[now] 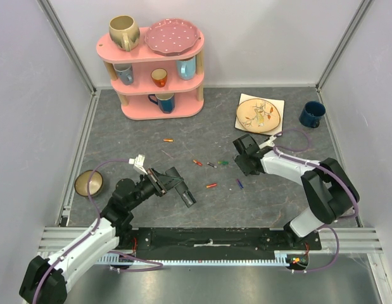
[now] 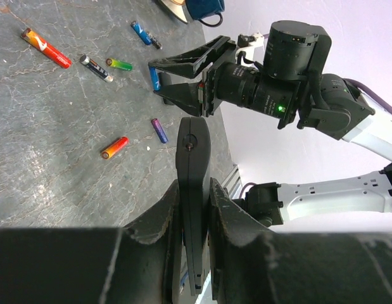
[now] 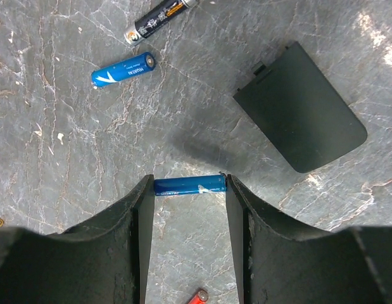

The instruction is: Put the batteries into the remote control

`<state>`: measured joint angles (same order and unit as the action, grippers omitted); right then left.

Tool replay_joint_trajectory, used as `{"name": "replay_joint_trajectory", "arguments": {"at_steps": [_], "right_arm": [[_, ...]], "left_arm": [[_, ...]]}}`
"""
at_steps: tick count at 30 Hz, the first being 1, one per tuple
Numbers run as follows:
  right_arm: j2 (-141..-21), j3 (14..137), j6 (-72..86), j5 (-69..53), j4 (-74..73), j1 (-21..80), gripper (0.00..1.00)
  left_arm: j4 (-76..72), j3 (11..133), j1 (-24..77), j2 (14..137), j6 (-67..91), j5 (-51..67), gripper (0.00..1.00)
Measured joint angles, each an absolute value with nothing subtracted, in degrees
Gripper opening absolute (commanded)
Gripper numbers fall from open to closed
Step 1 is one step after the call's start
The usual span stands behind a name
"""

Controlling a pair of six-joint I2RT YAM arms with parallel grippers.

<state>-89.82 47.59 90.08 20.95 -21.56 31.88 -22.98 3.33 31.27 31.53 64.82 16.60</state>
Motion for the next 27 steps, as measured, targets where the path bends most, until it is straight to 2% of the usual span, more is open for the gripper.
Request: {"name": "replay_joint_trajectory", "arguments": {"at_steps": [6, 9, 12, 23, 27], "right_arm": [[-91.61, 49.19, 90.06, 20.84, -22.17, 31.9, 0.22], [-92.53, 49.95, 89.95, 20.69, -22.76, 31.92, 0.35], [-93.12, 50.72, 89.41, 20.38, -23.35, 31.92, 0.42], [-94.08, 51.77, 87.53, 18.81, -23.49, 31.94, 0.53], [-94.39, 52.23, 86.85, 17.91, -23.49, 31.88, 0.61]], "left_arm": [[-22.41, 3.33, 31.27, 30.89, 64.82, 16.53, 0.02], [-22.37, 3.33, 31.27, 30.72, 64.82, 16.53, 0.02], [-22.37, 3.33, 31.27, 30.7, 64.82, 16.53, 0.02], [-22.33, 3.33, 31.27, 30.59, 64.82, 16.56, 0.02], [-22.33, 3.33, 31.27, 30.57, 64.82, 16.56, 0.02]]}}
